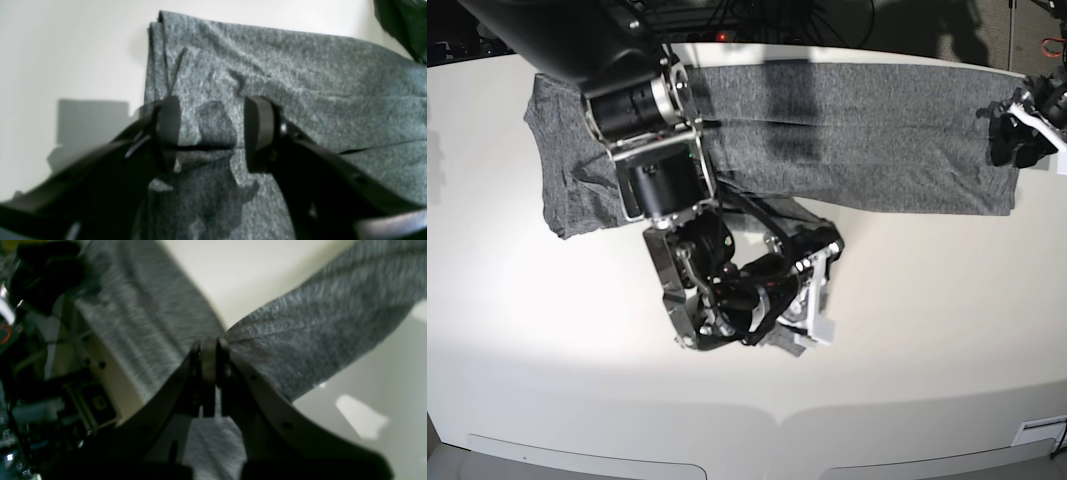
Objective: Fold the T-shirt properly
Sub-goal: 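Lift the sleeve with the right gripper and lay it across the strip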
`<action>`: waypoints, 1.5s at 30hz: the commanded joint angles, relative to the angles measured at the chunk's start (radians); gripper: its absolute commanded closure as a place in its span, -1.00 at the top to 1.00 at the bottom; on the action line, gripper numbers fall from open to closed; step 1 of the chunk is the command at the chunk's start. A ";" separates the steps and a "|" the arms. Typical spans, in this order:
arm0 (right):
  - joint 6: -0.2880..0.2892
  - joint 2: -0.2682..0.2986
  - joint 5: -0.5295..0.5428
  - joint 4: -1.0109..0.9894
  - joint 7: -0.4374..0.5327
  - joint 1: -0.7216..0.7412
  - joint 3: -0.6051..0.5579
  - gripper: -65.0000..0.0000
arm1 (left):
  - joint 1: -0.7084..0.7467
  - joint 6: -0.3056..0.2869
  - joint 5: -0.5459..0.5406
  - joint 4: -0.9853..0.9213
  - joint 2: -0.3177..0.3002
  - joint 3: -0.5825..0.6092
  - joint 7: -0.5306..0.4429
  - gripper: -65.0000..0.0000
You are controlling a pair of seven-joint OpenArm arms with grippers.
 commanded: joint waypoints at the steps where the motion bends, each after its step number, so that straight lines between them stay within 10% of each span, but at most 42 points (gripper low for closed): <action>1: 0.008 -0.011 0.054 0.048 -0.002 0.014 -0.019 -1.00 | -0.003 -0.007 -0.018 0.015 -0.020 -0.009 -0.026 -0.07; 24: 0.008 -0.021 0.200 0.293 0.038 -0.276 -0.171 -1.00 | -0.003 -0.007 -0.019 0.015 -0.020 -0.009 -0.023 -0.07; 30: 0.008 -0.021 0.261 0.293 0.039 -0.275 -0.171 -0.07 | -0.003 -0.007 -0.019 0.015 -0.020 -0.009 -0.023 -0.07; 35: 0.008 -0.021 0.372 0.293 0.039 -0.257 -0.166 -0.01 | -0.003 -0.007 -0.019 0.015 -0.020 -0.009 -0.031 -0.07; 45: 0.008 0.024 0.095 0.293 0.061 -0.076 0.066 -0.01 | -0.047 -0.008 -0.019 0.142 0.004 -0.003 -0.058 -0.08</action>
